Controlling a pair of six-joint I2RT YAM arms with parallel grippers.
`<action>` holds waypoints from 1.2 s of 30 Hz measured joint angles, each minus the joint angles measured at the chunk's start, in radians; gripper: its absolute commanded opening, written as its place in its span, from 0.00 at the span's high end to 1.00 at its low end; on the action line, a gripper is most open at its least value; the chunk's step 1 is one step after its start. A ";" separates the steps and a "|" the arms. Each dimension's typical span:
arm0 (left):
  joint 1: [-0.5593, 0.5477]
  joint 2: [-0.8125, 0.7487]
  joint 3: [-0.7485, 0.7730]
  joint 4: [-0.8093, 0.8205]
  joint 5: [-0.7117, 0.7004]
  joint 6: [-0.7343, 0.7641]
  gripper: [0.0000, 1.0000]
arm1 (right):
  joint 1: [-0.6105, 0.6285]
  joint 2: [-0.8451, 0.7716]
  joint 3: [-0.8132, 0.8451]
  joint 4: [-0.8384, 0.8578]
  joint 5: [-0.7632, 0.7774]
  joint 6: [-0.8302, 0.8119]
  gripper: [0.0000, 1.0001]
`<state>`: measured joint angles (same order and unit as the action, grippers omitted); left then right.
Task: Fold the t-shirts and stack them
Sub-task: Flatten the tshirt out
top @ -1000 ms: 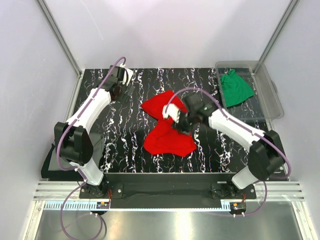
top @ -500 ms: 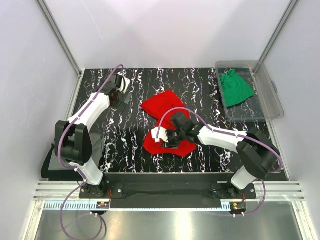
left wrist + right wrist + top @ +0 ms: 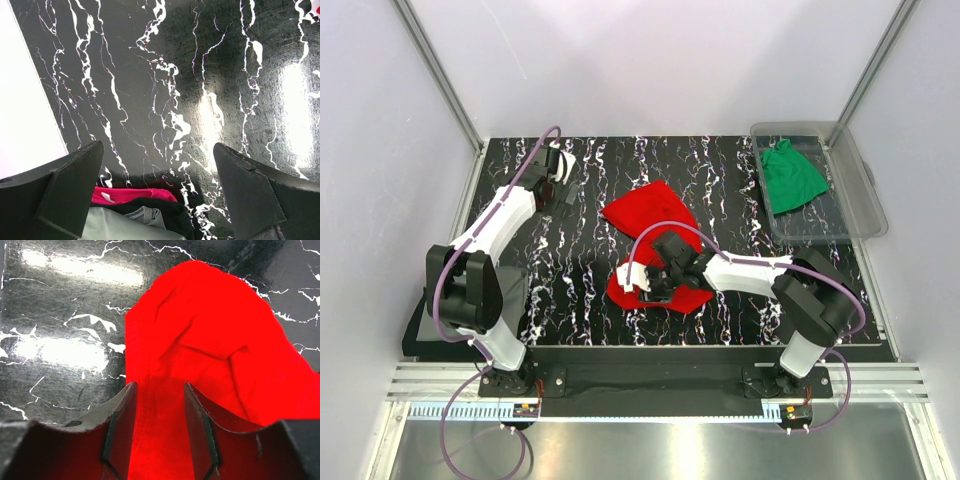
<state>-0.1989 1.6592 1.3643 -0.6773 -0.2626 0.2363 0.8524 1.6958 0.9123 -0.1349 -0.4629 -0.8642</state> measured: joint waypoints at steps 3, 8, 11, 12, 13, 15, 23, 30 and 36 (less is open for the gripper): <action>0.000 0.000 0.000 0.000 0.000 0.000 0.02 | 0.000 0.000 0.000 0.001 0.000 0.000 0.50; 0.000 0.000 0.000 0.000 0.000 0.000 0.02 | 0.000 0.005 0.000 -0.001 0.000 -0.003 0.46; 0.000 0.000 0.000 0.000 0.000 0.000 0.02 | 0.000 0.008 0.000 -0.012 0.000 -0.005 0.45; 0.000 0.000 0.000 0.000 0.000 0.000 0.01 | 0.000 0.008 0.000 -0.014 -0.001 -0.005 0.44; 0.000 0.000 0.000 0.000 0.000 0.000 0.02 | 0.000 0.008 0.000 -0.017 -0.001 -0.005 0.44; 0.000 0.000 0.000 0.000 0.000 0.000 0.02 | 0.000 0.008 0.000 -0.021 -0.001 -0.005 0.44; 0.000 0.000 0.000 -0.001 0.000 -0.001 0.01 | 0.001 0.032 0.000 -0.023 -0.006 -0.008 0.45; 0.000 0.000 0.000 -0.001 0.000 0.000 0.01 | 0.007 0.043 0.014 -0.021 0.032 -0.038 1.00; 0.004 0.000 0.001 -0.001 0.000 0.002 0.01 | 0.007 0.031 0.110 -0.066 0.190 -0.103 1.00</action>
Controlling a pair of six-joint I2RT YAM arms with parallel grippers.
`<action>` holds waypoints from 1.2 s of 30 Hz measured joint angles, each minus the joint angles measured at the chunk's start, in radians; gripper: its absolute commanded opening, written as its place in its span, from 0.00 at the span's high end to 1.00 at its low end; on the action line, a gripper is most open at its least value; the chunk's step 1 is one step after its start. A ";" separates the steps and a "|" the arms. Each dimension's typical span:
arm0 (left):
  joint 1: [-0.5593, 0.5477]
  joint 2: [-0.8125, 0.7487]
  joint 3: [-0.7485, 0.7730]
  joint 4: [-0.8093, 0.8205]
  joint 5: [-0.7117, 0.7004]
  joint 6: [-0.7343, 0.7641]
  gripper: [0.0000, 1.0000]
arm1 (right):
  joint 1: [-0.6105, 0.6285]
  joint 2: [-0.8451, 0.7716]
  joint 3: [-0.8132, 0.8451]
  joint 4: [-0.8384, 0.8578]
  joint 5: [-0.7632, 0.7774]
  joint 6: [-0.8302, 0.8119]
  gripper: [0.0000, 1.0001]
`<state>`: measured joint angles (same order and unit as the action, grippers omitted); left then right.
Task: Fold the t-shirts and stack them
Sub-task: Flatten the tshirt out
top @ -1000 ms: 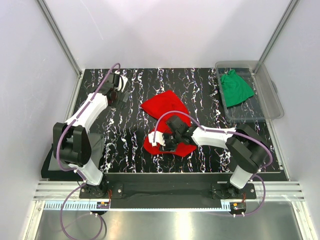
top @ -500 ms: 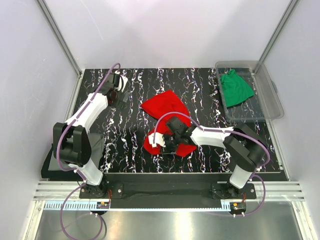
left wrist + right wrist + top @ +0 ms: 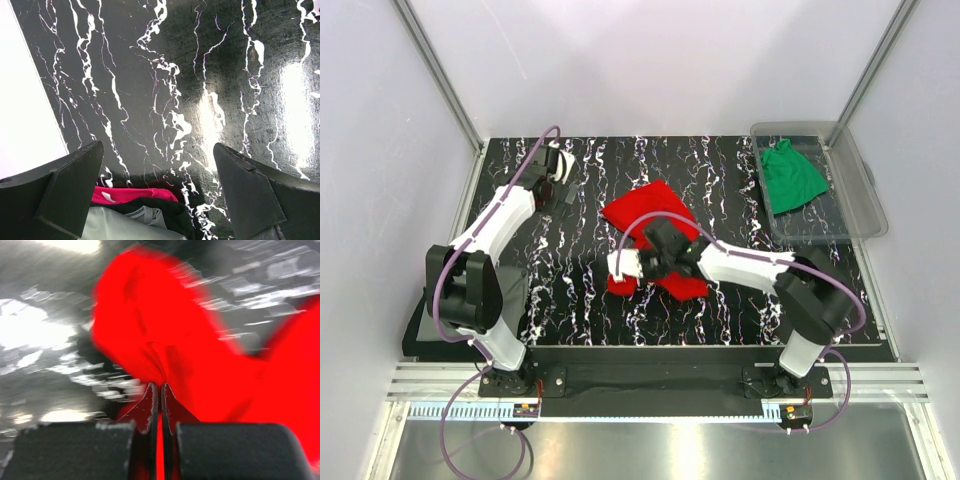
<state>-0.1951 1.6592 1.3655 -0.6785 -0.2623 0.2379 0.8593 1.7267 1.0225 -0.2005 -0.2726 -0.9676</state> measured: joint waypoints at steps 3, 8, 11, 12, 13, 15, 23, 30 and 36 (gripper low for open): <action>0.004 0.000 0.010 -0.002 0.001 0.006 0.01 | -0.004 -0.043 0.115 -0.004 0.060 -0.050 1.00; 0.054 0.000 0.058 -0.012 0.093 0.014 0.01 | -0.006 -0.099 0.328 0.032 0.136 -0.146 1.00; 0.105 0.000 0.094 -0.023 0.149 0.008 0.01 | -0.006 -0.099 0.451 0.052 0.175 -0.216 1.00; 0.118 0.000 0.104 -0.026 0.162 0.004 0.01 | -0.006 -0.093 0.496 0.056 0.185 -0.241 1.00; 0.134 0.000 0.114 -0.030 0.176 -0.002 0.01 | -0.007 -0.082 0.552 0.068 0.193 -0.269 1.00; 0.164 0.000 0.127 -0.031 0.199 -0.009 0.01 | -0.007 -0.050 0.665 0.081 0.208 -0.314 1.00; 0.254 0.000 0.148 -0.040 0.304 -0.034 0.03 | -0.043 0.196 1.298 0.135 0.231 -0.426 1.00; 0.254 0.000 0.158 -0.040 0.332 -0.045 0.05 | -0.287 0.056 1.022 0.192 0.328 -0.345 1.00; 0.253 0.001 0.122 -0.039 0.396 -0.053 0.12 | -0.483 -0.066 0.340 0.178 0.438 -0.243 1.00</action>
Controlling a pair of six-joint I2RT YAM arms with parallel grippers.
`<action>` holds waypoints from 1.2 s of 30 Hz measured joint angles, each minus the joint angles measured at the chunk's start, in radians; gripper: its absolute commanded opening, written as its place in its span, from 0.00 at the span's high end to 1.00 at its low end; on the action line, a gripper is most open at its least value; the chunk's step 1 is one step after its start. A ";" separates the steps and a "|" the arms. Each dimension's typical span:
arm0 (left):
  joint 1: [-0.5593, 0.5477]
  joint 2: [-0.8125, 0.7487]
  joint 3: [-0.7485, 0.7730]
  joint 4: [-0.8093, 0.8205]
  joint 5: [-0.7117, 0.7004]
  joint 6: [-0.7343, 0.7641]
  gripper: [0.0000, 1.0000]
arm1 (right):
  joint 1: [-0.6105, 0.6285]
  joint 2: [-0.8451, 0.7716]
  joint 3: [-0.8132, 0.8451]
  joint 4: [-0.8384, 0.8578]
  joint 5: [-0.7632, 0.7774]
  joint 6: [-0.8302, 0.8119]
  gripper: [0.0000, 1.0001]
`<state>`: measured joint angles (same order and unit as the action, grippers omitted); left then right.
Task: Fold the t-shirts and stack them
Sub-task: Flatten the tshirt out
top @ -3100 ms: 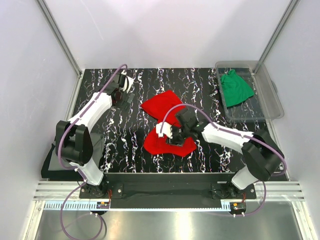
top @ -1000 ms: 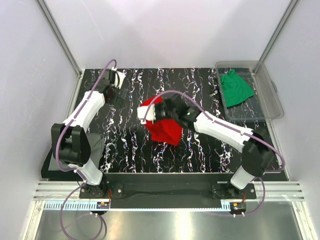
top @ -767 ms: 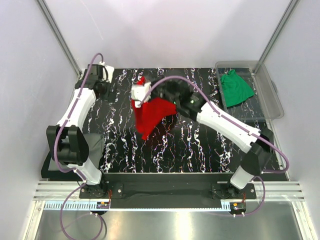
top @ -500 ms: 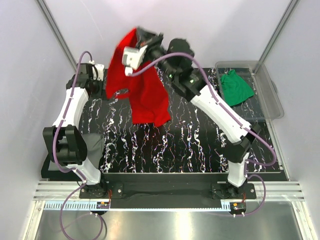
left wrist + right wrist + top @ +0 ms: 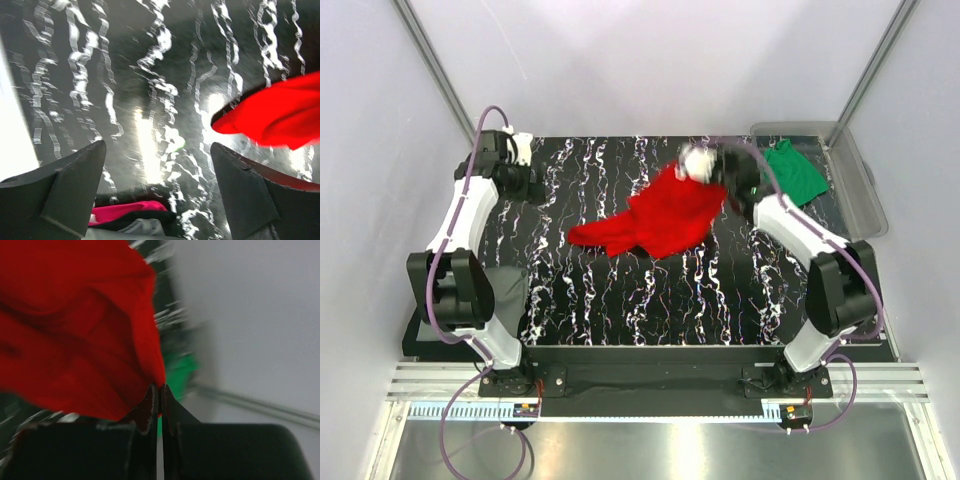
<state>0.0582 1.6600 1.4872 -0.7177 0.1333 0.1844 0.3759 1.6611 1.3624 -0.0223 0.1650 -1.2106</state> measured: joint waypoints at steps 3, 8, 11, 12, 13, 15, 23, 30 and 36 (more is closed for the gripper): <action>-0.014 0.020 -0.018 -0.011 0.041 -0.003 0.12 | -0.017 0.006 -0.288 -0.056 0.008 0.052 1.00; -0.116 0.098 -0.018 -0.023 0.072 0.011 0.12 | 0.010 0.004 -0.433 -0.200 -0.018 0.126 1.00; -0.210 0.170 -0.005 -0.026 0.065 0.039 0.14 | 0.012 -0.019 -0.396 -0.201 -0.019 0.158 1.00; -0.237 0.206 0.012 -0.028 0.062 0.045 0.14 | 0.012 -0.024 -0.373 -0.201 -0.020 0.171 1.00; -0.261 0.244 0.033 -0.029 0.062 0.051 0.15 | 0.012 -0.028 -0.346 -0.202 -0.021 0.183 1.00; -0.285 0.321 0.071 -0.022 0.061 0.056 0.18 | 0.012 -0.028 -0.289 -0.201 -0.028 0.208 1.00; -0.262 0.482 0.154 -0.035 0.035 0.063 0.52 | 0.012 -0.045 -0.235 -0.209 -0.043 0.254 1.00; -0.263 0.507 0.194 -0.032 0.019 0.079 1.00 | 0.012 -0.046 -0.235 -0.211 -0.053 0.268 1.00; -0.265 0.395 0.164 -0.077 -0.006 0.122 1.00 | 0.009 -0.065 -0.214 -0.224 -0.051 0.352 1.00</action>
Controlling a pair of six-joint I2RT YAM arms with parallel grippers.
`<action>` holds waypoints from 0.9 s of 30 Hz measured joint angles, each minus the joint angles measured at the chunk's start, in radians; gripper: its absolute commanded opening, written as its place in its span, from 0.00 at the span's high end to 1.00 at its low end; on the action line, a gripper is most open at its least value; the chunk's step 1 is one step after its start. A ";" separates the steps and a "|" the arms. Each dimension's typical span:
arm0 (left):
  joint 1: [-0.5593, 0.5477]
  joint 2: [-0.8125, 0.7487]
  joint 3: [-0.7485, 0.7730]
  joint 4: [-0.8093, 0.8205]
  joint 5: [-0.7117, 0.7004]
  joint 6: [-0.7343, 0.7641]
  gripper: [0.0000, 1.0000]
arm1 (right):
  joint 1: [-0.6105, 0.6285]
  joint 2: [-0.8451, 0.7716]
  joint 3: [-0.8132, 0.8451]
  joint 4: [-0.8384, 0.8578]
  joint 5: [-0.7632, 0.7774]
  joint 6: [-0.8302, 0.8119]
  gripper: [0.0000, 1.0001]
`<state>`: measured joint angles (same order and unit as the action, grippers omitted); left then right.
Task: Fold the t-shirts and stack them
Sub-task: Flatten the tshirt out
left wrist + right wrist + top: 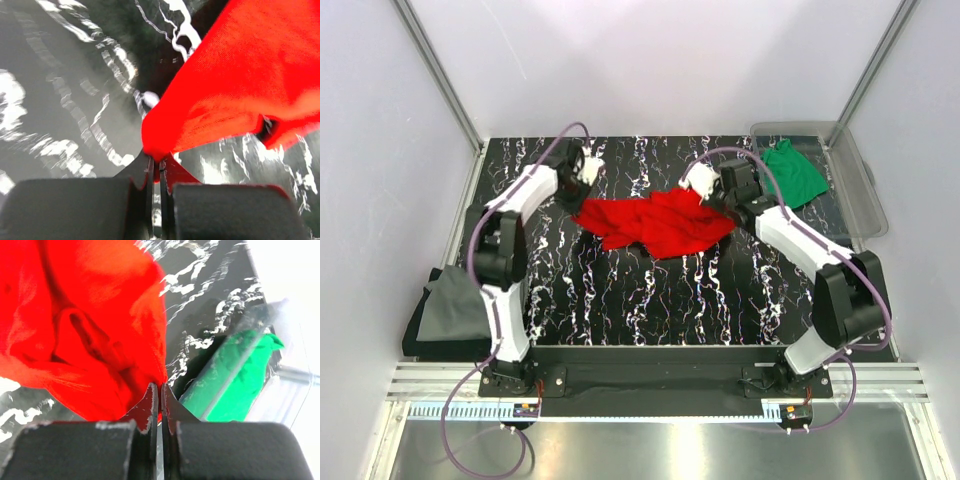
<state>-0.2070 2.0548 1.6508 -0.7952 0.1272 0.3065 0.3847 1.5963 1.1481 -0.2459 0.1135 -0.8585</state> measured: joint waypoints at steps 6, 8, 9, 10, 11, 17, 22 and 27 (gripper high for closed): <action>0.000 -0.374 -0.008 -0.024 0.017 0.095 0.98 | -0.013 -0.159 0.094 -0.031 -0.007 0.257 1.00; 0.000 -0.510 -0.008 -0.044 0.034 0.127 0.97 | -0.014 -0.275 0.093 -0.069 -0.031 0.338 1.00; 0.000 -0.557 -0.009 -0.057 0.037 0.138 0.98 | -0.014 -0.331 0.089 -0.083 -0.038 0.367 1.00; 0.000 -0.616 -0.019 -0.065 0.040 0.155 0.99 | -0.014 -0.382 0.077 -0.090 -0.047 0.388 1.00; 0.000 -0.666 -0.035 -0.080 0.041 0.172 1.00 | -0.014 -0.446 0.059 -0.102 -0.049 0.408 1.00; 0.002 -0.727 -0.156 -0.155 -0.011 0.261 1.00 | -0.014 -0.575 -0.048 -0.130 -0.035 0.445 1.00; 0.008 -0.433 -0.093 -0.176 -0.065 0.279 0.91 | -0.023 -0.388 -0.165 -0.046 -0.026 0.424 1.00; 0.008 -0.028 0.206 -0.174 -0.129 0.214 0.95 | -0.108 -0.148 -0.185 -0.027 -0.013 0.399 1.00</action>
<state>-0.1989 2.0266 1.8568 -0.9695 -0.0017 0.5201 0.2771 1.4483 0.9634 -0.2733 0.1009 -0.4591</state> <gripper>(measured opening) 0.067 0.020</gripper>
